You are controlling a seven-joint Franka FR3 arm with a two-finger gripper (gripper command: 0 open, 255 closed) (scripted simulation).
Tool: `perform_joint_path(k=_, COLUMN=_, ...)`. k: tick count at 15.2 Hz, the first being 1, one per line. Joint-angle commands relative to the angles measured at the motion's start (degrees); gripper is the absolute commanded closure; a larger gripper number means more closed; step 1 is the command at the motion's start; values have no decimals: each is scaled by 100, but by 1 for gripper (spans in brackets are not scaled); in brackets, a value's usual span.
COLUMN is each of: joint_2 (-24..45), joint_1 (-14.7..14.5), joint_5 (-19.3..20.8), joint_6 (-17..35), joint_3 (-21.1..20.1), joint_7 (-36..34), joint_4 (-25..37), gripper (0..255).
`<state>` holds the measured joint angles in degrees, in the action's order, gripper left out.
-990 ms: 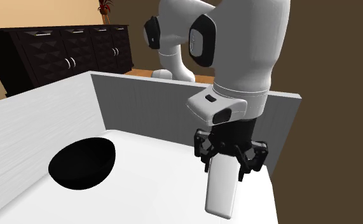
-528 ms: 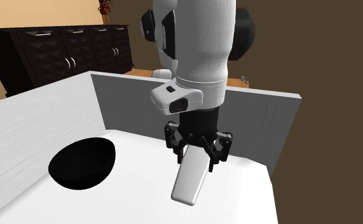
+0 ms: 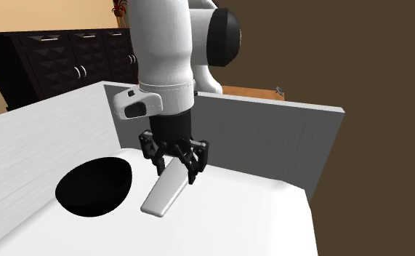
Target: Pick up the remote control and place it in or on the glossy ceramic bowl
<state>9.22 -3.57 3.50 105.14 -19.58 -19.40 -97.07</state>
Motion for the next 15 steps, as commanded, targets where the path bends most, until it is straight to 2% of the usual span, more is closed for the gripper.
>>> perform_joint_path(k=1, joint_2=-120, joint_1=164, joint_5=-53, joint_6=43, joint_3=101, joint_7=280, joint_4=-147, gripper=255)
perform_joint_path(k=8, joint_2=-380, joint_1=703, joint_5=-166, joint_6=117, joint_3=500, joint_7=1236, joint_4=-449, gripper=255)
perform_joint_path(k=15, joint_2=-363, joint_1=1203, joint_5=-195, joint_6=111, joint_3=913, joint_7=2156, joint_4=-412, gripper=255)
